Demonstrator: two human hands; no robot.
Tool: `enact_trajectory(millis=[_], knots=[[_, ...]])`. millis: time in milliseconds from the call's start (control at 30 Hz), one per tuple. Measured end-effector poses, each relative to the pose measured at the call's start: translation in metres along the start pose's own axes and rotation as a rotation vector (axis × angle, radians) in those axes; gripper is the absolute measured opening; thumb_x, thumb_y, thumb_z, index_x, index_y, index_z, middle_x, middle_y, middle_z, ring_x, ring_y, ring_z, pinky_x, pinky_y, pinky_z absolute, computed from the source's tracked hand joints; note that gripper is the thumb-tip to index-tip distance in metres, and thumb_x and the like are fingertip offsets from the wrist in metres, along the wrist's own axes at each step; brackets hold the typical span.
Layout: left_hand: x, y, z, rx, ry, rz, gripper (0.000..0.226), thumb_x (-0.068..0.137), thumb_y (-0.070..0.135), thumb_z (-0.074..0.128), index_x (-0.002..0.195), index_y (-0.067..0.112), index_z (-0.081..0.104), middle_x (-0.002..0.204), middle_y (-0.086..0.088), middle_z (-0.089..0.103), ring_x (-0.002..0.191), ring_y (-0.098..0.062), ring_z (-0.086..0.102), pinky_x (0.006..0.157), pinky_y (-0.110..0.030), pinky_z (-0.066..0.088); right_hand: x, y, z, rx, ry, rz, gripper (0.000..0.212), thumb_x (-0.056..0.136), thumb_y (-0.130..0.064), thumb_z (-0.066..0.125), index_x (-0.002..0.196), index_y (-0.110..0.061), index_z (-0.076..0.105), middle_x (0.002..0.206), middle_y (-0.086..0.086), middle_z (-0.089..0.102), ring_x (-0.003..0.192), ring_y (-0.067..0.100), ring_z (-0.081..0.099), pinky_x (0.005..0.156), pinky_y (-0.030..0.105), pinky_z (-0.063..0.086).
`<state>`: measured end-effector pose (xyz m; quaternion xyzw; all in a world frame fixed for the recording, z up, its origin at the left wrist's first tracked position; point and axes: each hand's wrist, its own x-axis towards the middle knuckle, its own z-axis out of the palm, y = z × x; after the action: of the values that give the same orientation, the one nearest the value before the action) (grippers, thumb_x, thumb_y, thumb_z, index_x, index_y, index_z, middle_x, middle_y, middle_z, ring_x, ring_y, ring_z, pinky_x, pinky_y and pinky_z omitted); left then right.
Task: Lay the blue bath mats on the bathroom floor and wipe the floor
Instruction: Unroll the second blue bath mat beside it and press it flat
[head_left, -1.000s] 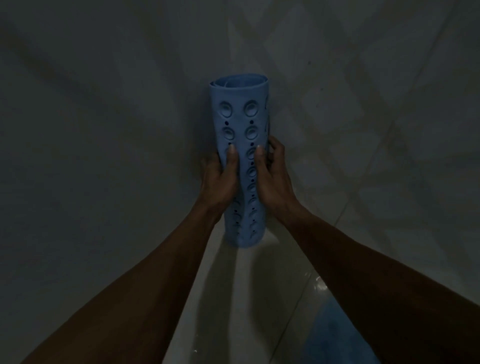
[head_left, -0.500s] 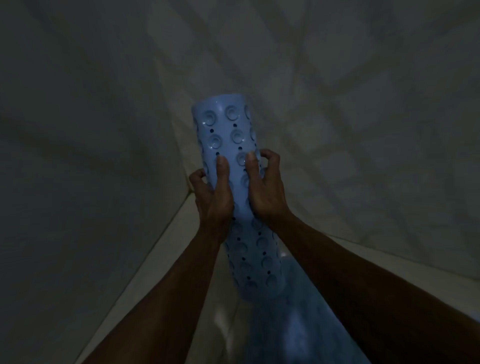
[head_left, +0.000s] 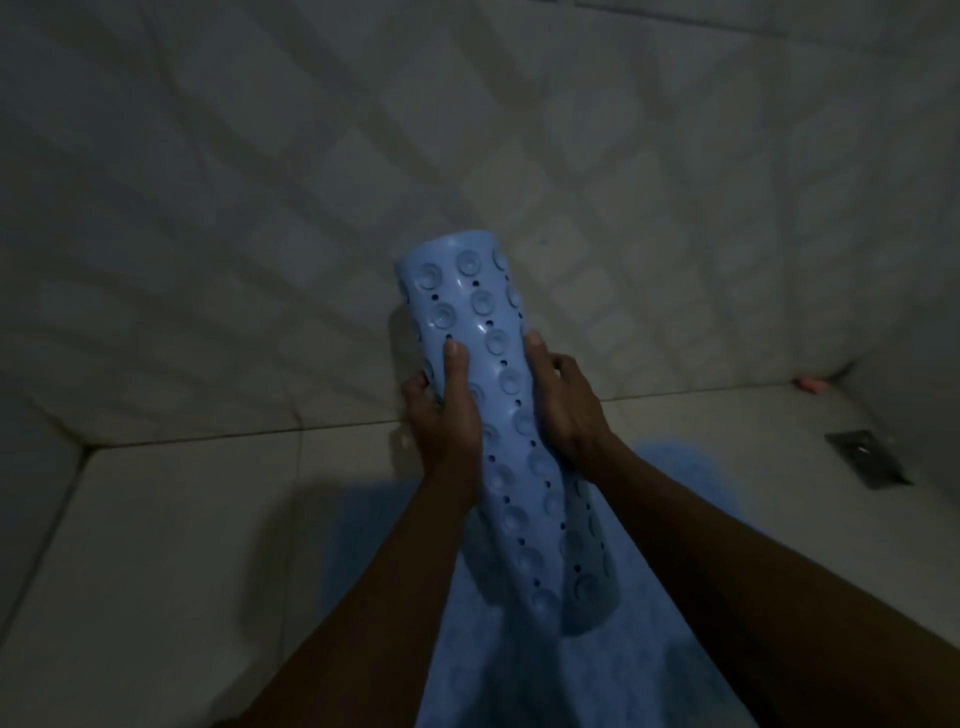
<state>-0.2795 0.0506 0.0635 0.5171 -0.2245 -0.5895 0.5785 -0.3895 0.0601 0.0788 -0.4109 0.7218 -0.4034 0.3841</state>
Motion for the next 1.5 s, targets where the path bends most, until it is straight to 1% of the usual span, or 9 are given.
enact_trajectory(millis=[167,300,433,567,733,1000,1100,1233,1500], knots=[[-0.030,-0.014,0.045,0.096,-0.088,-0.039,0.053,0.083,0.058,0.069,0.119,0.021,0.057,0.108,0.003,0.069,0.094,-0.015,0.069,0.084,-0.037,0.059,-0.008,0.017,-0.058,0.152,-0.120,0.010,0.063,0.076,-0.093,0.028,0.099,-0.052,0.069,0.130,-0.004,0.066,0.118,0.015,0.062,0.110,0.043,0.042],[-0.042,-0.031,0.079,0.179,-0.121,-0.038,0.060,0.080,0.064,0.069,0.119,0.020,0.058,0.105,0.003,0.068,0.092,-0.017,0.069,0.082,-0.036,0.058,-0.005,0.037,-0.098,0.255,-0.072,-0.011,0.067,0.073,-0.091,0.040,0.114,-0.044,0.066,0.134,-0.005,0.063,0.124,0.015,0.059,0.114,0.042,0.038],[-0.059,-0.061,0.116,0.270,-0.150,-0.032,0.075,0.073,0.076,0.066,0.119,0.016,0.063,0.106,-0.001,0.071,0.088,-0.017,0.070,0.079,-0.036,0.059,-0.008,0.063,-0.140,0.159,0.005,0.017,0.095,0.067,-0.094,0.028,0.123,-0.026,0.066,0.126,0.002,0.067,0.117,0.022,0.062,0.108,0.042,0.043],[-0.082,-0.092,0.152,0.351,-0.148,-0.037,0.091,0.060,0.088,0.061,0.114,0.016,0.065,0.102,-0.002,0.072,0.086,-0.020,0.071,0.079,-0.039,0.060,-0.008,0.093,-0.185,0.116,0.052,0.036,0.111,0.062,-0.102,0.020,0.136,-0.028,0.057,0.134,-0.001,0.061,0.117,0.018,0.059,0.108,0.043,0.042],[-0.114,-0.130,0.194,0.452,-0.214,-0.014,0.101,0.058,0.096,0.051,0.121,0.017,0.065,0.109,-0.003,0.072,0.090,-0.020,0.072,0.084,-0.040,0.060,-0.011,0.128,-0.244,0.124,0.078,0.037,0.091,0.082,-0.088,0.022,0.133,-0.022,0.058,0.130,-0.001,0.061,0.113,0.018,0.060,0.101,0.035,0.045],[-0.211,-0.174,0.193,0.715,-0.171,-0.039,0.090,0.072,0.090,0.046,0.132,0.024,0.051,0.118,0.005,0.060,0.106,-0.019,0.063,0.098,-0.042,0.052,-0.033,0.169,-0.291,0.214,0.069,0.081,0.072,0.094,-0.073,0.030,0.135,-0.019,0.056,0.135,0.003,0.059,0.117,0.021,0.057,0.101,0.030,0.041],[-0.239,-0.187,0.185,0.753,-0.094,-0.046,0.102,0.062,0.098,0.042,0.125,0.021,0.062,0.120,0.000,0.067,0.101,-0.020,0.067,0.094,-0.042,0.055,-0.048,0.178,-0.301,0.175,-0.009,0.125,0.076,0.093,-0.074,0.029,0.140,-0.018,0.052,0.142,0.006,0.053,0.126,0.028,0.052,0.107,0.035,0.038],[-0.270,-0.191,0.183,0.766,-0.046,0.030,0.060,0.079,0.084,0.047,0.099,0.032,0.068,0.098,0.004,0.070,0.089,-0.015,0.069,0.087,-0.038,0.058,-0.064,0.184,-0.316,0.157,-0.099,0.112,0.076,0.093,-0.074,0.030,0.137,-0.017,0.054,0.139,0.007,0.056,0.123,0.027,0.054,0.100,0.033,0.041],[-0.311,-0.184,0.162,0.770,0.019,0.130,0.060,0.090,0.073,0.043,0.100,0.019,0.067,0.093,0.005,0.068,0.084,-0.014,0.066,0.076,-0.031,0.055,-0.108,0.173,-0.323,0.048,-0.099,0.063,0.074,0.098,-0.067,0.023,0.139,-0.014,0.052,0.143,0.011,0.053,0.126,0.030,0.052,0.104,0.036,0.039]])
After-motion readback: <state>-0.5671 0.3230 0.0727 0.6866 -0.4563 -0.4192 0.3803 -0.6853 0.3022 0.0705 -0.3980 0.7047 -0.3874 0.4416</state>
